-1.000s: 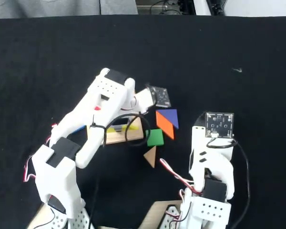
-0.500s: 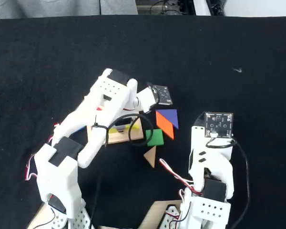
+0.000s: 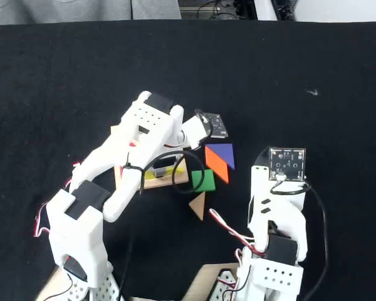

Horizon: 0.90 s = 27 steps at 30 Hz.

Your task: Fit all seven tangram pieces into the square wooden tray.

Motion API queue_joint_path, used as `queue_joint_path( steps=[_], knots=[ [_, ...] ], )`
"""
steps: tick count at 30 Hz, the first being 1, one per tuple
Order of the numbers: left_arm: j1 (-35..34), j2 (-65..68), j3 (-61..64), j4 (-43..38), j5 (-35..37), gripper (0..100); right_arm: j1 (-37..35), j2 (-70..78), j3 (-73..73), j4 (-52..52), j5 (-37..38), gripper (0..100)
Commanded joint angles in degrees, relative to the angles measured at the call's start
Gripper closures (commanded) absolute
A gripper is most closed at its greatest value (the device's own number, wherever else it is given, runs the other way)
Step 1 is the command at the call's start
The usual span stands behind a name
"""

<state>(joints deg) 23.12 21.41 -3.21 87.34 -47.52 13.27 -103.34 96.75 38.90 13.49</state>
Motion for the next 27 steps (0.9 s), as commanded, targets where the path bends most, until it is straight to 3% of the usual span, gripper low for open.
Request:
queue_joint_path(
  steps=[1, 10, 27],
  knots=[
    [-0.13, -0.7, -1.36, 1.23, 0.53, 97, -0.62, -4.7, -0.22, -1.05, -0.26, 98.6],
    [-2.95, -0.88, 0.66, 1.32, 0.35, 97, -0.7, -4.7, -0.22, -1.05, -0.26, 98.6],
    [1.8, -0.62, 1.01, 1.23, 0.62, 97, -0.7, -4.62, -0.22, -1.05, -0.26, 98.6]
  ],
)
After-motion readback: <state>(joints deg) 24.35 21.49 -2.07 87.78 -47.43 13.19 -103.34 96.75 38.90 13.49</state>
